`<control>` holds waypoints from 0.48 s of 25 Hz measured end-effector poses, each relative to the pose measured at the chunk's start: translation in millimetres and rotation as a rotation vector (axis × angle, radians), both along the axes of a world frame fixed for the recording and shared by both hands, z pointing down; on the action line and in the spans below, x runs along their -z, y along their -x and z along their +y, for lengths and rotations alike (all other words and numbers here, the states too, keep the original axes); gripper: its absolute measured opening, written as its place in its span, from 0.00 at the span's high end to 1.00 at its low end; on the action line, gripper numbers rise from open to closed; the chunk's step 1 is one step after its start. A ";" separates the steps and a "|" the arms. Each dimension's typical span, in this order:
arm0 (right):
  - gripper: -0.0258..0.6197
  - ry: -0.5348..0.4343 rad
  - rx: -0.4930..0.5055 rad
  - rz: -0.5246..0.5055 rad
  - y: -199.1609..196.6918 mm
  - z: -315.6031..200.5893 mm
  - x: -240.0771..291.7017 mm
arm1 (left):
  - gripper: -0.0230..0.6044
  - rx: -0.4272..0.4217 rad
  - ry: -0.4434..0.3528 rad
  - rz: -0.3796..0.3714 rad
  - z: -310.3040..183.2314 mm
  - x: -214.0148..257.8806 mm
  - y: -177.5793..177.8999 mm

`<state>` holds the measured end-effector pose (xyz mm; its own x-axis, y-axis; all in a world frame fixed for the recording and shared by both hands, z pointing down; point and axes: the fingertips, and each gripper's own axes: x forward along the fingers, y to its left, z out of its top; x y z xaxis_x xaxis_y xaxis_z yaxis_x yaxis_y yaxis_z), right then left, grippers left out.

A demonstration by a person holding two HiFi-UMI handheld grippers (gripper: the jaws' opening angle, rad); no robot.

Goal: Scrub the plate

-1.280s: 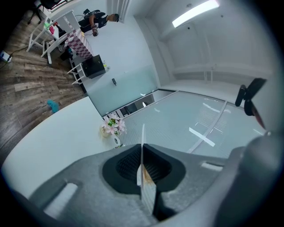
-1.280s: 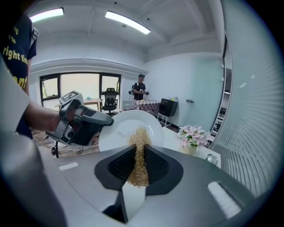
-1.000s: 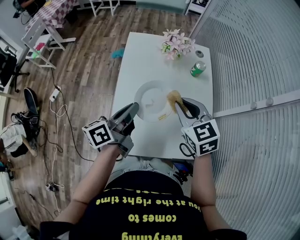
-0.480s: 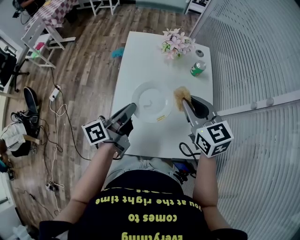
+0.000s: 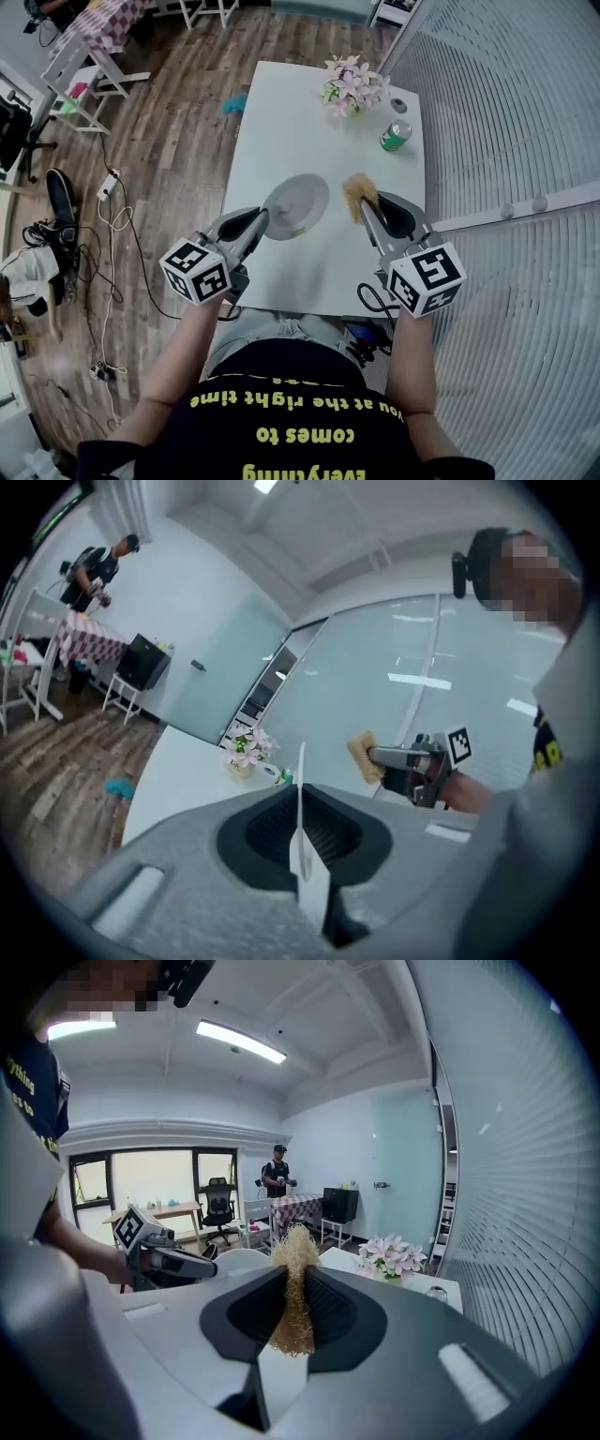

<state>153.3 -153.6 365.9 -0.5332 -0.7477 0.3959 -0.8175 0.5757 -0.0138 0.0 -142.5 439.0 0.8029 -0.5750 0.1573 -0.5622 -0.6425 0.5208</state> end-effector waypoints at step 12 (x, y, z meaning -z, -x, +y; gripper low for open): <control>0.87 0.012 0.041 0.016 12.9 2.2 -5.6 | 0.94 -0.113 -0.375 -0.448 17.4 1.4 -18.0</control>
